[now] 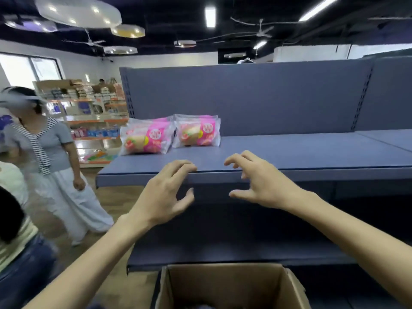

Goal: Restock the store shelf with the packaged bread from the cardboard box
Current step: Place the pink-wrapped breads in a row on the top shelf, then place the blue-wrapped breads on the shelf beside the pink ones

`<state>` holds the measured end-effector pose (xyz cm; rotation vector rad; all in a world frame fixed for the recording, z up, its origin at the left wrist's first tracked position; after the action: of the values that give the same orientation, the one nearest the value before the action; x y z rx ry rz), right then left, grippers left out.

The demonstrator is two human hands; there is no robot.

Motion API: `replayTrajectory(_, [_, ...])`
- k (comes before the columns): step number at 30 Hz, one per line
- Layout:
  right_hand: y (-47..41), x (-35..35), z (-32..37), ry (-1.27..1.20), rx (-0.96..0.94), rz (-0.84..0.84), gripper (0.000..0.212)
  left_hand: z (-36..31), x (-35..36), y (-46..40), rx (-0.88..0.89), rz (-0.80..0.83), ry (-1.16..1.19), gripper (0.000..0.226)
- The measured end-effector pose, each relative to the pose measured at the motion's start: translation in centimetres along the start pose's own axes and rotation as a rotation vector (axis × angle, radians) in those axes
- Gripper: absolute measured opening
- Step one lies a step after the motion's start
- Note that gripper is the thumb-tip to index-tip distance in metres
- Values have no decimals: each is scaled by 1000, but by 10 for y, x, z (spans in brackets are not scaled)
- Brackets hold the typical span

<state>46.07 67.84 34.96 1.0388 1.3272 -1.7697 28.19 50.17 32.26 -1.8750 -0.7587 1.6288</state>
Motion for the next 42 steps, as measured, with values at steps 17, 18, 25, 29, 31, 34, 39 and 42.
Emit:
replayTrajectory(17, [204,226,-28,-72,216,676,82,-24,173,210,-415,1150,13,52])
replayTrajectory(18, [209,232,-27,-73,213,698,82,-23,178,219,-454,1190,22,56])
replayTrajectory(25, [224,253,-23,-118,231,786,85,-22,217,269,-724,1537,39,104])
replayTrajectory(29, [232,260,-24,-143,262,827,89,-29,230,302,-783,1553,-46,117])
replayTrajectory(31, [239,262,-27,-151,274,847,91,-32,232,311,-746,1483,-90,117])
replayTrajectory(34, [248,266,-33,-191,320,902,105,-33,232,318,-701,1378,-108,90])
replayTrajectory(39, [253,263,-37,-248,352,987,98,-36,229,306,-692,1241,25,69])
replayTrajectory(42, [253,263,-40,-259,372,998,94,-45,230,291,-644,1206,125,58])
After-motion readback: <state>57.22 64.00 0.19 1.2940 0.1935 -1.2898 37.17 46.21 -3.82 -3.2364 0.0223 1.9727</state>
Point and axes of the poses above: each hand's wrist, its own y-axis away from the middle knuckle, its own x-axis out of the palm, z = x × y, the point moved 2 cm from there along -y, towards the middle knuckle, and after that the axes turned 4 degrees about y, right-handed, at the moved point
